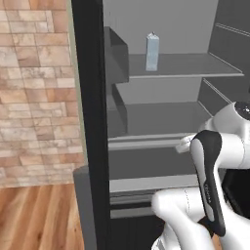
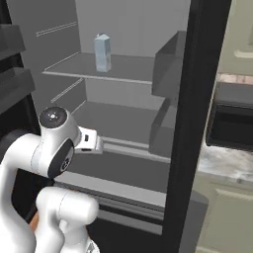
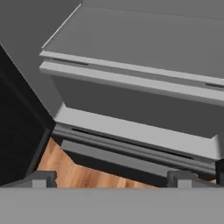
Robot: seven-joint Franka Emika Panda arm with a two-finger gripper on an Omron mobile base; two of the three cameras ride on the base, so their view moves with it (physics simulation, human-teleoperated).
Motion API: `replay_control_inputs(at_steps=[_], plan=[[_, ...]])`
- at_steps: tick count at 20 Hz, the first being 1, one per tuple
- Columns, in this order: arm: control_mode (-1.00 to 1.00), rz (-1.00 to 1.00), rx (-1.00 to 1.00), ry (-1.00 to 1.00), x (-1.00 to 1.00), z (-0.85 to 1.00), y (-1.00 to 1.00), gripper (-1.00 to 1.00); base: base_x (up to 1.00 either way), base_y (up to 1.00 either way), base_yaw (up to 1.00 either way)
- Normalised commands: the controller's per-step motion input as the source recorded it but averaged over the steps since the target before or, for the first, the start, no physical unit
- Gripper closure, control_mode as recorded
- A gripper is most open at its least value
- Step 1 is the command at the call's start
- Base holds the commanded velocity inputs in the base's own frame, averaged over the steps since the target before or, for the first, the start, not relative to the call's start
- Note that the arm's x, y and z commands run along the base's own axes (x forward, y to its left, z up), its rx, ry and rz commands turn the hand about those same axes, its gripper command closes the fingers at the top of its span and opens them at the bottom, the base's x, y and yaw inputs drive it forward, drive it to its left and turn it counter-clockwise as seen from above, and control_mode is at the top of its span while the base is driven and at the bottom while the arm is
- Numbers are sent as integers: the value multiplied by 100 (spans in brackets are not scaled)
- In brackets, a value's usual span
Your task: Take a sugar cube from the saucer and place it inside the coffee. Then, grab milk from the fridge and place it next to the coffee on the counter to sweeten the coffee.
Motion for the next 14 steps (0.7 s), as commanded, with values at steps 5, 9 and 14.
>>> replay_control_inputs(at_steps=[5, 9, 14], plan=[[100, 0, 0, 0, 0, 0, 0, -100, 56, 10, -19], [100, 0, 0, 0, 0, 0, 0, -100, 47, 16, -16], [-100, -16, 0, -1, 7, 40, 9, -100, 10, 7, -7]])
